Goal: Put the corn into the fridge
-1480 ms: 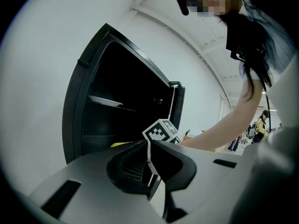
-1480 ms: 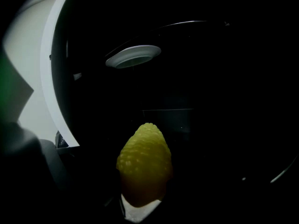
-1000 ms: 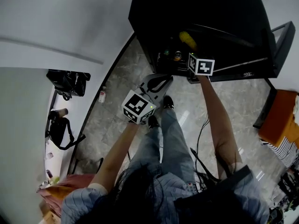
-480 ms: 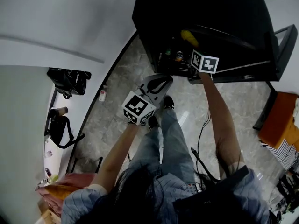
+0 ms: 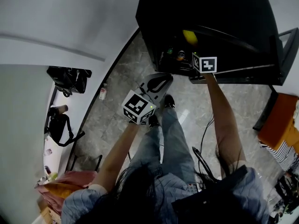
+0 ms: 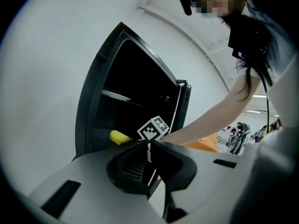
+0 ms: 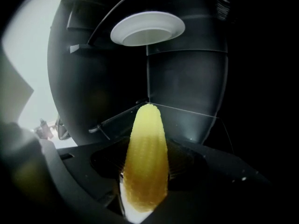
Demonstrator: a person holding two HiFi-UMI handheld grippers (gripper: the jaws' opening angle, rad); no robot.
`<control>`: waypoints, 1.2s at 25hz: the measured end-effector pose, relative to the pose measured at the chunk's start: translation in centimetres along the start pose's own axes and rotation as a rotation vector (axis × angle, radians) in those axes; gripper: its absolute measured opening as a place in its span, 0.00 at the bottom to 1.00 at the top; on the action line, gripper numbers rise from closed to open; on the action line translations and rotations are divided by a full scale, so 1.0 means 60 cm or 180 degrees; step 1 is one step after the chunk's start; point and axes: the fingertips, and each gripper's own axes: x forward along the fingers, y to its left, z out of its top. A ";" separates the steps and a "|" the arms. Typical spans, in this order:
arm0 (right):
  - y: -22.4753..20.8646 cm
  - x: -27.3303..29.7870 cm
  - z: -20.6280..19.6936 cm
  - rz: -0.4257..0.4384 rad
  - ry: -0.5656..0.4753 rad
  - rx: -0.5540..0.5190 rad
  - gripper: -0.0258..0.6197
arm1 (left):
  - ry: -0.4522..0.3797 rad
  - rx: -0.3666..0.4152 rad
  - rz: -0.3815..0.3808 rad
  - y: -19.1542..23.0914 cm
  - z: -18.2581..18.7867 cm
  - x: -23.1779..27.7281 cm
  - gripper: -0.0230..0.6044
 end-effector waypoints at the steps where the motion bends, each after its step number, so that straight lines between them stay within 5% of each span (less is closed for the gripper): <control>1: 0.000 0.002 -0.001 0.0007 0.0007 -0.0034 0.42 | -0.0002 -0.0002 0.0004 0.002 0.000 0.000 0.05; 13: -0.011 0.017 0.014 -0.0160 0.0053 0.0252 0.42 | 0.0030 -0.0077 0.0107 0.022 -0.012 -0.011 0.05; 21: -0.008 0.029 0.014 -0.0130 0.0315 -0.0558 0.42 | 0.0052 -0.0088 0.0112 0.027 -0.017 -0.012 0.05; 30: -0.029 0.049 0.023 -0.0082 0.0291 -0.0501 0.42 | 0.0146 -0.0104 0.0068 0.020 -0.031 -0.013 0.05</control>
